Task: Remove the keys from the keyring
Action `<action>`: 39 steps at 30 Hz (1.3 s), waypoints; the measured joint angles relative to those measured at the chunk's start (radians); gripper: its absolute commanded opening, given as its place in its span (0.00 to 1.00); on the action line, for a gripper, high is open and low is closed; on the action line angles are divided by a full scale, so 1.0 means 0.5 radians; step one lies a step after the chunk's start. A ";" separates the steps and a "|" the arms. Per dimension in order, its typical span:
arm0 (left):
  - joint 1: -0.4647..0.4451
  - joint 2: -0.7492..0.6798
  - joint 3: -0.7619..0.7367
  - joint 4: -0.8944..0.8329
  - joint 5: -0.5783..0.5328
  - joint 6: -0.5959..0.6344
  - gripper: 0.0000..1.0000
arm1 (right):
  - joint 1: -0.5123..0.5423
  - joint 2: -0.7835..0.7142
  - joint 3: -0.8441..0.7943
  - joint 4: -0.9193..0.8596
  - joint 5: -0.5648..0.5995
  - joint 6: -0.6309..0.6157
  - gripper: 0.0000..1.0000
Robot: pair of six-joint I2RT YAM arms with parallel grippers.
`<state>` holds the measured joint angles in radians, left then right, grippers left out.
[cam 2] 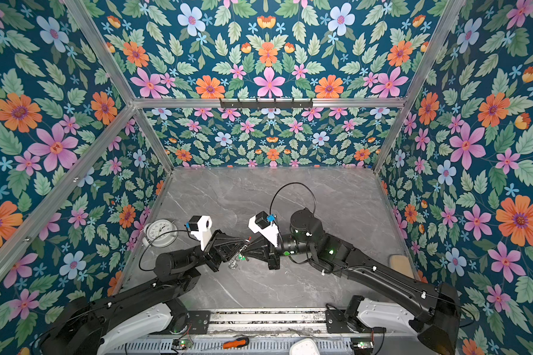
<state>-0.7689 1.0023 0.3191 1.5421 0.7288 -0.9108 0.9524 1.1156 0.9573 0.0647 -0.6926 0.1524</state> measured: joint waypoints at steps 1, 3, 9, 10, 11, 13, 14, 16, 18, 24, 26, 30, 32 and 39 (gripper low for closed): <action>0.001 0.007 -0.008 0.039 -0.011 -0.007 0.00 | 0.000 0.012 0.000 0.023 -0.015 0.005 0.00; 0.001 0.011 -0.014 0.086 -0.027 -0.022 0.00 | 0.000 0.024 -0.002 0.062 -0.029 0.005 0.00; 0.002 0.012 -0.016 0.147 -0.069 -0.053 0.00 | 0.001 0.053 -0.006 0.162 -0.044 0.040 0.00; 0.002 0.008 -0.016 0.150 -0.072 -0.055 0.00 | 0.001 0.052 -0.006 0.172 -0.044 0.048 0.00; 0.002 0.002 -0.016 0.148 -0.076 -0.056 0.00 | 0.002 0.048 -0.006 0.175 -0.043 0.048 0.00; 0.002 -0.021 -0.016 0.128 -0.074 -0.056 0.00 | 0.008 0.027 -0.010 0.170 -0.021 0.049 0.00; 0.002 -0.040 -0.016 0.106 -0.064 -0.051 0.00 | 0.013 0.013 -0.014 0.159 -0.009 0.048 0.00; 0.001 -0.089 -0.016 0.036 -0.051 -0.034 0.00 | 0.014 -0.014 -0.024 0.124 0.002 0.047 0.00; 0.000 -0.133 -0.016 -0.040 -0.037 0.006 0.00 | 0.010 -0.040 -0.040 0.117 0.043 0.049 0.00; -0.004 -0.272 0.025 -0.321 -0.030 0.125 0.00 | 0.010 -0.130 -0.084 0.078 0.099 0.056 0.00; -0.004 -0.307 0.037 -0.397 -0.027 0.168 0.00 | 0.010 -0.156 -0.090 0.056 0.106 0.057 0.00; -0.004 -0.355 0.060 -0.548 -0.016 0.235 0.00 | 0.010 -0.204 -0.117 0.018 0.133 0.063 0.00; -0.004 -0.373 0.078 -0.618 -0.010 0.265 0.00 | 0.009 -0.224 -0.130 0.011 0.136 0.072 0.00; -0.007 -0.460 0.141 -0.875 0.009 0.391 0.00 | 0.008 -0.325 -0.153 -0.054 0.135 0.096 0.00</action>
<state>-0.7723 0.7723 0.3897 1.1046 0.7334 -0.7151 0.9565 0.9531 0.8810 0.0376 -0.6250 0.2005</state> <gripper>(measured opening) 0.050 0.059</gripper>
